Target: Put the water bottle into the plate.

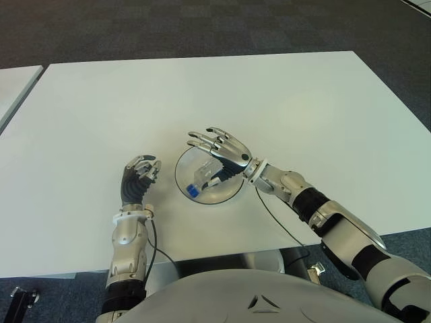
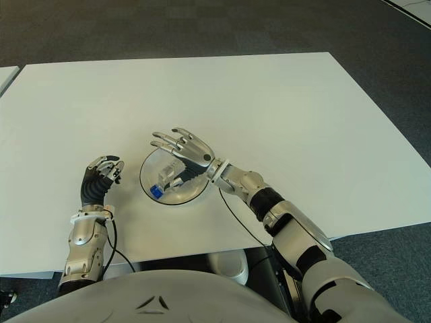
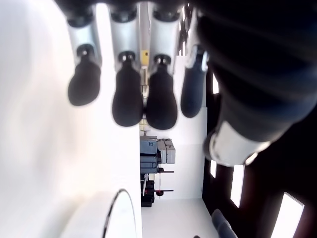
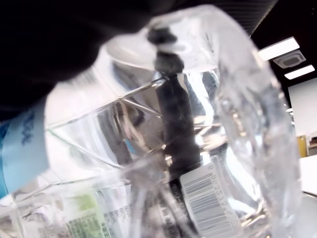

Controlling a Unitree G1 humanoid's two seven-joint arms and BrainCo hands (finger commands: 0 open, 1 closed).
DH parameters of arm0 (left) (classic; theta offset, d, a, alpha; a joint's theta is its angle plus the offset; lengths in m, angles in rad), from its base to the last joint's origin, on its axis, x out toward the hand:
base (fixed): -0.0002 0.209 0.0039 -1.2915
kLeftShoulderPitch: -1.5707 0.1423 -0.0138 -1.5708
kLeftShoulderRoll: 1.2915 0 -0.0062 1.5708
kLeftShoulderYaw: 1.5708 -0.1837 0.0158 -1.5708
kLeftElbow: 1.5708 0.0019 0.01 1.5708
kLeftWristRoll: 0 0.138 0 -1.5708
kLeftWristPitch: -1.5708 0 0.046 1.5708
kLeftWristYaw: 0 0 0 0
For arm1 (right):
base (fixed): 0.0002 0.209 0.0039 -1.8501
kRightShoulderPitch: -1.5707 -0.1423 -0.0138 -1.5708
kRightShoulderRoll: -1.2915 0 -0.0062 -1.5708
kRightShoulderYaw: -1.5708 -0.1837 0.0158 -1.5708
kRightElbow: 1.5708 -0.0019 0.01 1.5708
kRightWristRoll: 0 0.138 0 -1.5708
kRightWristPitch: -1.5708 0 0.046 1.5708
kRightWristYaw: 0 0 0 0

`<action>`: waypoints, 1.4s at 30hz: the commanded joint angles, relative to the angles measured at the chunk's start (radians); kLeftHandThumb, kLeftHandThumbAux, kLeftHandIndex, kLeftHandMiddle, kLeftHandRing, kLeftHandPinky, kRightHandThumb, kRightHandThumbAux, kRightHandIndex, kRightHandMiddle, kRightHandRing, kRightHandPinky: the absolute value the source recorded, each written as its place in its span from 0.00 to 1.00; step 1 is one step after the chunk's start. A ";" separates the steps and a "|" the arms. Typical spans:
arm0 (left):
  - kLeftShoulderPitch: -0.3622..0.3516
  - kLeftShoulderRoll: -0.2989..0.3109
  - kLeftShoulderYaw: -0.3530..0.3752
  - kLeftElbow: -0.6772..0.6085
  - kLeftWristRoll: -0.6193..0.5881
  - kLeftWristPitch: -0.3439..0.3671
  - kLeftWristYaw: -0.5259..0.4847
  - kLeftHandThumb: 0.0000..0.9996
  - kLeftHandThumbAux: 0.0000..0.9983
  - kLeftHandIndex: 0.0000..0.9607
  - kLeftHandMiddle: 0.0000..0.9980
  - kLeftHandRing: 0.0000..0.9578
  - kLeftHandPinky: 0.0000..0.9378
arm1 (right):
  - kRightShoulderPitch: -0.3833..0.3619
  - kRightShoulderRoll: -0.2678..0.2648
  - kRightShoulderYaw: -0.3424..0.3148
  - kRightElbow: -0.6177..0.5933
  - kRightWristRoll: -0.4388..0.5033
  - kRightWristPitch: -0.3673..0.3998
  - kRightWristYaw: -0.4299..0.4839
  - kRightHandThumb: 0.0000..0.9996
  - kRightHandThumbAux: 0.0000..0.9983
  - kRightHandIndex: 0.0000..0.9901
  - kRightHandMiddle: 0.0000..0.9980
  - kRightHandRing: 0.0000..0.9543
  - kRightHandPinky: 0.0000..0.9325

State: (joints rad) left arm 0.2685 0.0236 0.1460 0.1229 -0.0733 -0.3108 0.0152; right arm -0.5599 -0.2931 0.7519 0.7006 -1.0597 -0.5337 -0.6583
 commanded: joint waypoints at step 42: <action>0.011 -0.004 0.002 0.012 0.005 -0.009 -0.002 0.70 0.72 0.45 0.73 0.75 0.76 | -0.040 -0.007 0.064 0.034 -0.045 0.021 -0.038 0.43 0.39 0.00 0.00 0.00 0.00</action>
State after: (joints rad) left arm 0.2730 0.0238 0.1457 0.1235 -0.0656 -0.3205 0.0153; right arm -0.6068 -0.2890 0.8074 0.7379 -1.0886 -0.5347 -0.7110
